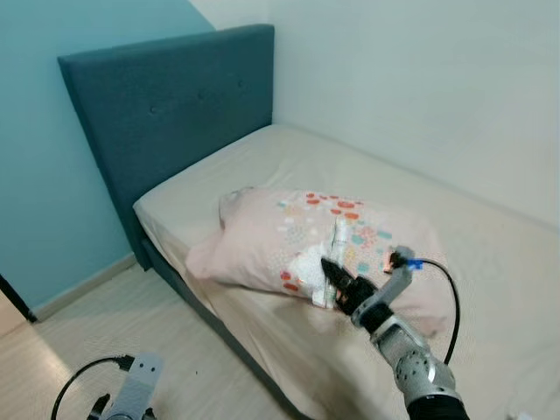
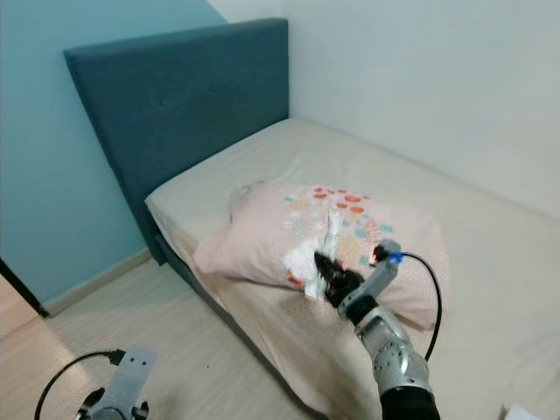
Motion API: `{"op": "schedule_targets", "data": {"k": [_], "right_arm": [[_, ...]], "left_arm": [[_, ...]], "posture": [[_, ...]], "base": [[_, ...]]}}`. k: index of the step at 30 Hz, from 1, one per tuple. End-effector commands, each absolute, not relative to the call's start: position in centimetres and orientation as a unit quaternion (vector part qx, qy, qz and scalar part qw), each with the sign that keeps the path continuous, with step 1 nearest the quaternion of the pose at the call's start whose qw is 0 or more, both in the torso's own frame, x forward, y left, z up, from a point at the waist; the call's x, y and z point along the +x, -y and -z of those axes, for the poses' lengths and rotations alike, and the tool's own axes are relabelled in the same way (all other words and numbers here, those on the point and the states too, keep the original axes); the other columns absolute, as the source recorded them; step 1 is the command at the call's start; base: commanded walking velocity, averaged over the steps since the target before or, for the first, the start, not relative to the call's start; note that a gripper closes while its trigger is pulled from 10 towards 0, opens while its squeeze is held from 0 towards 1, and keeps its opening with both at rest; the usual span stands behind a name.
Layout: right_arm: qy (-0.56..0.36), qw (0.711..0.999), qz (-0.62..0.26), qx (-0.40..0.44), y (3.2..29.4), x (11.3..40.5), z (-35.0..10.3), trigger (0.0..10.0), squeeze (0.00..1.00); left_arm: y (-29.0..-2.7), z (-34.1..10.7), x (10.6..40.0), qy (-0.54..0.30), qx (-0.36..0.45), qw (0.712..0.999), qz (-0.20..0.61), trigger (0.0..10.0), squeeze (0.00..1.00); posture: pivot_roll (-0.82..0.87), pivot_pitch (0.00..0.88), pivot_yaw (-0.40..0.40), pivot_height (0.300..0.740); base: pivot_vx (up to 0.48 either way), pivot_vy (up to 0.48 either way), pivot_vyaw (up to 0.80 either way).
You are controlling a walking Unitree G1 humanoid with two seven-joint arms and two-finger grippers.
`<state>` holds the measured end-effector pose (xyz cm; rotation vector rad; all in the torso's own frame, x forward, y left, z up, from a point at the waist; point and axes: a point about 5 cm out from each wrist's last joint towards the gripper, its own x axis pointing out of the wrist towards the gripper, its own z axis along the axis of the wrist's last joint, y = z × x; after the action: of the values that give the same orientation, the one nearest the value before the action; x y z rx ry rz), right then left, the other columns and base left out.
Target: Clean up the room
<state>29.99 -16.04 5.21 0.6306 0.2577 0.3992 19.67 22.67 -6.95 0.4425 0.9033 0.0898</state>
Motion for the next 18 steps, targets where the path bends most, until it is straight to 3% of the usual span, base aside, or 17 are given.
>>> {"op": "schedule_targets", "data": {"k": [1,11,12,14,15,18], "right_arm": [[-0.151,0.929,-0.177,0.287,16.7,29.4,-3.9,0.0,0.00],[-0.249,0.933,-0.082,0.245,19.6,26.1,1.1,0.0,0.00],[-0.272,0.932,-0.062,0.229,20.1,25.3,2.0,4.7,0.00],[-0.272,0.932,-0.062,0.229,20.1,25.3,2.0,4.7,0.00],[-0.316,0.928,-0.039,0.195,20.7,24.0,3.5,10.0,0.00],[-0.339,0.925,-0.032,0.170,20.9,23.2,4.2,10.0,0.00]], "left_arm": [[-22.1,7.5,19.0,-0.449,0.210,0.868,-0.030,10.0,0.00],[-20.8,8.1,18.3,-0.457,0.231,0.859,0.018,10.0,0.00],[-20.7,8.2,18.2,-0.460,0.230,0.857,0.022,10.0,0.00],[-20.7,8.2,18.2,-0.460,0.230,0.857,0.022,10.0,0.00],[-20.6,8.3,18.0,-0.468,0.223,0.855,0.023,10.0,0.00],[-20.5,8.4,18.0,-0.472,0.224,0.852,0.025,10.0,0.00]], "posture": [[0.02,0.000,-0.031,0.720],[0.02,0.000,-0.033,0.740],[0.02,0.000,-0.033,0.740],[0.02,0.000,-0.033,0.740],[0.02,0.000,-0.034,0.740],[0.02,0.000,-0.034,0.740]], "base": [[0.000,0.000,0.00],[0.000,0.000,0.00],[0.000,0.000,0.00],[0.000,0.000,0.00],[0.000,0.000,0.44],[-0.130,0.000,0.56]]}}
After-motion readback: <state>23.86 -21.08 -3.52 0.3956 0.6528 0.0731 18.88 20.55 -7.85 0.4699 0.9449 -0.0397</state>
